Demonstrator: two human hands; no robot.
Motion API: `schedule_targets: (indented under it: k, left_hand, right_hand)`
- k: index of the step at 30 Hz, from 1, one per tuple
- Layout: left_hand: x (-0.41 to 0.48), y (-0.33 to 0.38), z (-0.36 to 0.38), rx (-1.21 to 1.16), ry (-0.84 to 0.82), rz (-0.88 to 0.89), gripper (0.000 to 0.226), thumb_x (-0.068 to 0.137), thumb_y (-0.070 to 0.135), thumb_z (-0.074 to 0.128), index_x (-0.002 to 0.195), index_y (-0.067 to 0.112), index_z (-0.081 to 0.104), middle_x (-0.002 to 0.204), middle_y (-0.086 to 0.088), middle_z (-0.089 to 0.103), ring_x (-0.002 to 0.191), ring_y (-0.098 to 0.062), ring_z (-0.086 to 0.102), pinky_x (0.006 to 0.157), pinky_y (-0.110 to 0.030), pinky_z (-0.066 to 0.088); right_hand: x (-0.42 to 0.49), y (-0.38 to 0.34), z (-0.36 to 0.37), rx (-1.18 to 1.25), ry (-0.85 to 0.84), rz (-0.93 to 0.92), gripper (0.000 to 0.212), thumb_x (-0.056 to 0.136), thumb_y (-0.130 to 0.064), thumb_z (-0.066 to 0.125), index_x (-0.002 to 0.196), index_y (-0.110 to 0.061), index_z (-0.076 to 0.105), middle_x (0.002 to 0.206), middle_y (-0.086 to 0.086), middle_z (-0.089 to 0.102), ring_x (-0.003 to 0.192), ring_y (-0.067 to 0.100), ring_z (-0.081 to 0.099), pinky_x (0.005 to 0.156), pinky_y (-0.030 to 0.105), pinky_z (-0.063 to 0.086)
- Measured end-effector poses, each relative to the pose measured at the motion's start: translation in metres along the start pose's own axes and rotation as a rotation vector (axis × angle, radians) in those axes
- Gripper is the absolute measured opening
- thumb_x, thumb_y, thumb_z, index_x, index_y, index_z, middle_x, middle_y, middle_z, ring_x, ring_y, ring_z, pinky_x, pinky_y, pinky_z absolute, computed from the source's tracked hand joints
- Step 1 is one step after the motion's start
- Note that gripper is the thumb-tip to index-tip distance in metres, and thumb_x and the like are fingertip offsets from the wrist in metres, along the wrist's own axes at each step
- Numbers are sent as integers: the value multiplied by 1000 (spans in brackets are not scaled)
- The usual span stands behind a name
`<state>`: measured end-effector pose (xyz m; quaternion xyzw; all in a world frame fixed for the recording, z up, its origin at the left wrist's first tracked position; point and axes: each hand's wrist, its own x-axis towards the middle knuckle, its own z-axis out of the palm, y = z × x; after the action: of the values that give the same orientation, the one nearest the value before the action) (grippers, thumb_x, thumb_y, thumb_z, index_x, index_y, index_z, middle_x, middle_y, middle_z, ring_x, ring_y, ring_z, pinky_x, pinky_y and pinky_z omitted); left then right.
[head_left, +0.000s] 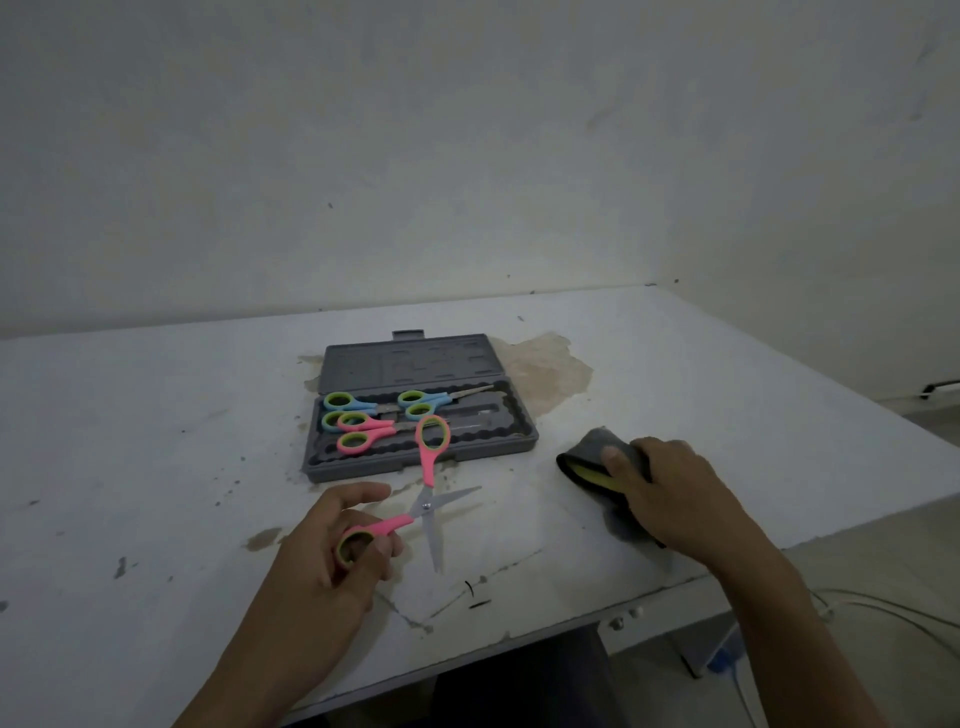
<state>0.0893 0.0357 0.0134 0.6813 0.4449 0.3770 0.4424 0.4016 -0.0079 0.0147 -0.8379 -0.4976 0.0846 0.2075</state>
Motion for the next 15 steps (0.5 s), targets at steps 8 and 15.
schedule_targets:
  k: [8, 15]
  left_hand:
    - [0, -1, -1, 6, 6, -3, 32, 93, 0, 56, 110, 27, 58, 81, 1, 72, 56, -5, 60, 63, -32, 49]
    - [-2, -2, 0, 17, -5, 1, 31, 93, 0, 57, 110, 27, 58, 76, 4, 71, 54, -3, 60, 63, -26, 48]
  right_hand:
    - [-11, -14, -5, -10, -62, 42, 75, 71, -74, 60, 113, -20, 29, 100, 2, 49, 87, 19, 54, 70, 32, 48]
    - [-24, -24, -3, -105, 144, 2, 45, 81, -40, 63, 107, -20, 32, 92, 2, 51, 74, 19, 50, 62, 33, 46]
